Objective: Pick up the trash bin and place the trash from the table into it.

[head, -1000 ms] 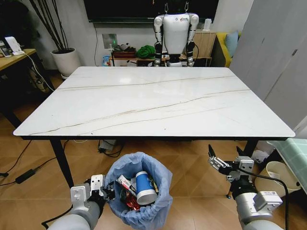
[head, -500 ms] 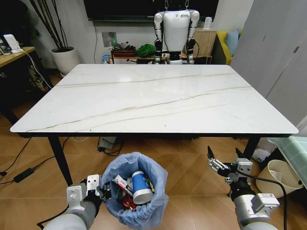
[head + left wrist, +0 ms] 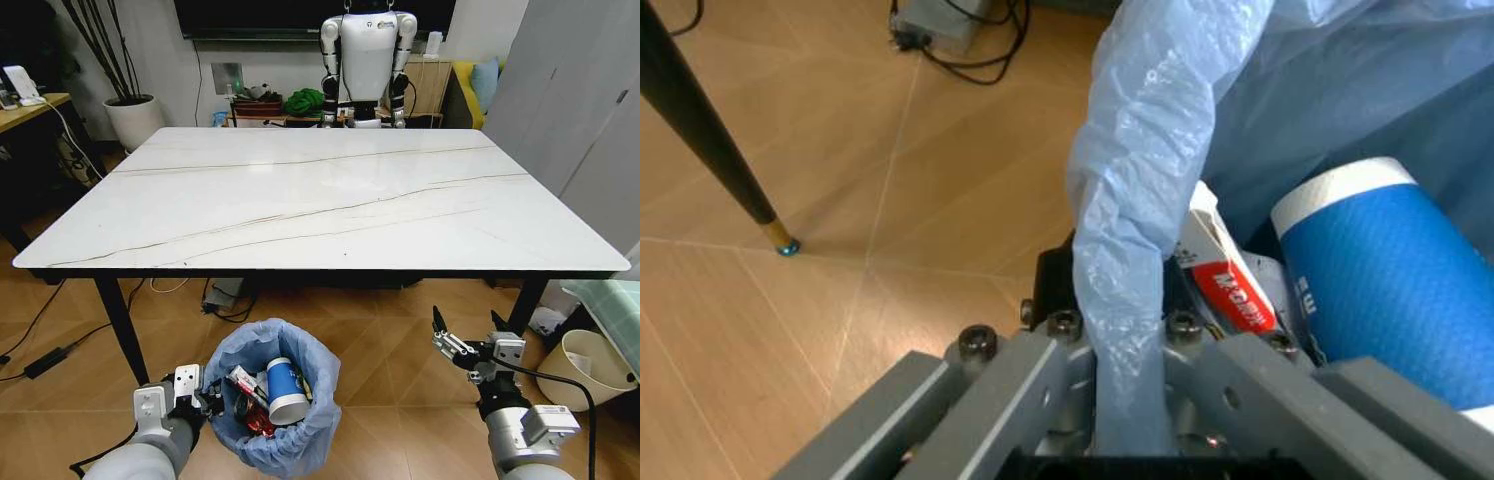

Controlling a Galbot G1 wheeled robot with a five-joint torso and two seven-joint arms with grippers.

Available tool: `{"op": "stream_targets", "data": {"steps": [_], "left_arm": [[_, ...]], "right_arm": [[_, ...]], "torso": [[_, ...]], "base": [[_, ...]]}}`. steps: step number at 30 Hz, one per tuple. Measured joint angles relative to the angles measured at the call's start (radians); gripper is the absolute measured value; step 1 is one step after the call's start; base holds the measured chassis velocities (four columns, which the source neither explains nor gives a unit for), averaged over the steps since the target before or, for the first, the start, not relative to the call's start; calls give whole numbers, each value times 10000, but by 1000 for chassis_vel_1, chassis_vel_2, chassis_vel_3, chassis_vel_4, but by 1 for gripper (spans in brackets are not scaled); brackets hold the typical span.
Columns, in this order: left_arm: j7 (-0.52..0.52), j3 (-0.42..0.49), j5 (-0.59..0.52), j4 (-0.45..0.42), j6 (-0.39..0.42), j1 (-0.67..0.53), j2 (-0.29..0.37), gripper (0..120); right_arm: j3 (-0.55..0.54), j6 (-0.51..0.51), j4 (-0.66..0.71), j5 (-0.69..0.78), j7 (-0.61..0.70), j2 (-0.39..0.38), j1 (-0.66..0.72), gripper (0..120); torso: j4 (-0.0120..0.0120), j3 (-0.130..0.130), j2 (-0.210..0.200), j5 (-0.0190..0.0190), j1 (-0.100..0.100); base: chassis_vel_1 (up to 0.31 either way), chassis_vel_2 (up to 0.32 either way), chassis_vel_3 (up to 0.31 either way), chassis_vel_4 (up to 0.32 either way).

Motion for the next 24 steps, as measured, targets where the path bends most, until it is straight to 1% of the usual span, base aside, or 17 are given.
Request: {"op": "stream_targets", "data": {"steps": [8, 10, 16, 24], "left_arm": [[72, -70, -5, 73, 0, 42, -17, 0], [82, -45, 11, 105, 0, 37, -34, 0], [98, 1, 17, 105, 0, 31, -34, 0], [102, 14, 49, 105, 0, 54, -34, 0]], "right_arm": [[-95, 0, -80, -98, -12, 61, 29, 100], [-83, 0, -92, -102, -14, 65, 38, 100], [-82, 18, -115, -124, -15, 96, 32, 100], [-168, 30, -139, -154, -21, 99, 22, 100]], "torso": [[0, -170, -302, 0, -131], [0, -258, -443, 0, -185], [0, -381, -641, 0, -261], [0, -600, -1018, 0, -419]], "base": [[0, 0, 0, 0], [0, 0, 0, 0], [0, 0, 0, 0], [0, 0, 0, 0]]}}
